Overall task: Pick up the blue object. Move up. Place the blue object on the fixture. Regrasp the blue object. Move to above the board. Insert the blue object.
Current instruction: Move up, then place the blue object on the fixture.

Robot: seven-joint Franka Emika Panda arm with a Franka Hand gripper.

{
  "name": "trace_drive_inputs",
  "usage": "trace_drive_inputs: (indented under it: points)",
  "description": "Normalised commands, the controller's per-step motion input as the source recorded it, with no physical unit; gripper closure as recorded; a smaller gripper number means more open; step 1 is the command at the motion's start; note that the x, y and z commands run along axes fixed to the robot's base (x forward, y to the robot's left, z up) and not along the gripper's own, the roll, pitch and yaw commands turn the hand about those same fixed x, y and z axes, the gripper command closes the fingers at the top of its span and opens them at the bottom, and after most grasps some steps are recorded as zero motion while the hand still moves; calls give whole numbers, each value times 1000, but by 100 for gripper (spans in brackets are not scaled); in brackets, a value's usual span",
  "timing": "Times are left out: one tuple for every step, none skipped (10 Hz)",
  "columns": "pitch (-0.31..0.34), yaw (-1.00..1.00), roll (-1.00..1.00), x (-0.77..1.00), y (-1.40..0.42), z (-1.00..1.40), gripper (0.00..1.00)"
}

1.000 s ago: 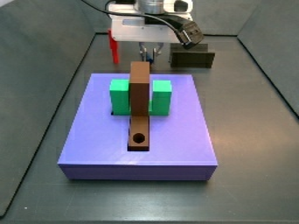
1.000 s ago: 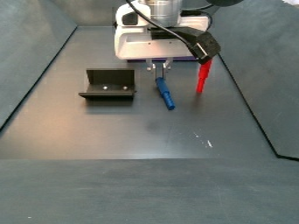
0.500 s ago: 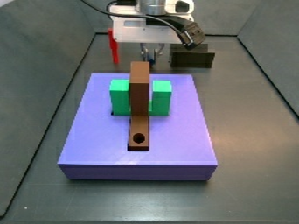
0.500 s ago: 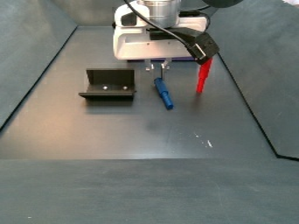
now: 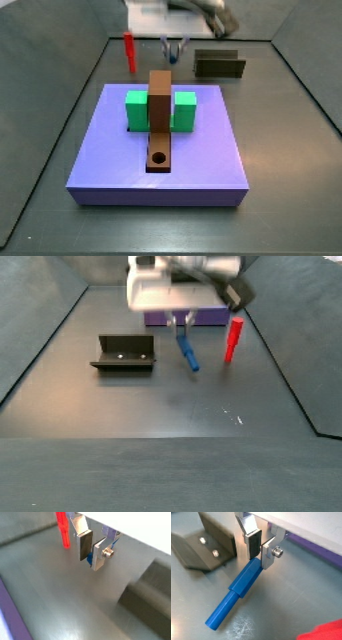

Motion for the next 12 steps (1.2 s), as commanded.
trace_drive_inputs:
  points:
    - [3,-2,39,-12,21,299,100]
    - [0,0,-29,0,0,0,100]
    - [-23,0,-731,391,177,71,100]
    - [-146,-129,-1000,631,106,171,100]
    - [-160,-143,-1000,646,94,157,100]
    - [-169,-146,-1000,649,86,137,100]
    - [-169,-149,-1000,657,83,137,100]
    - [-177,-157,-1000,666,80,154,100]
    - [-191,-151,-1000,689,106,234,100]
    - [-151,-157,-874,757,166,503,100]
    - [-11,-214,-660,917,37,694,100]
    - [0,-237,-694,943,9,674,100]
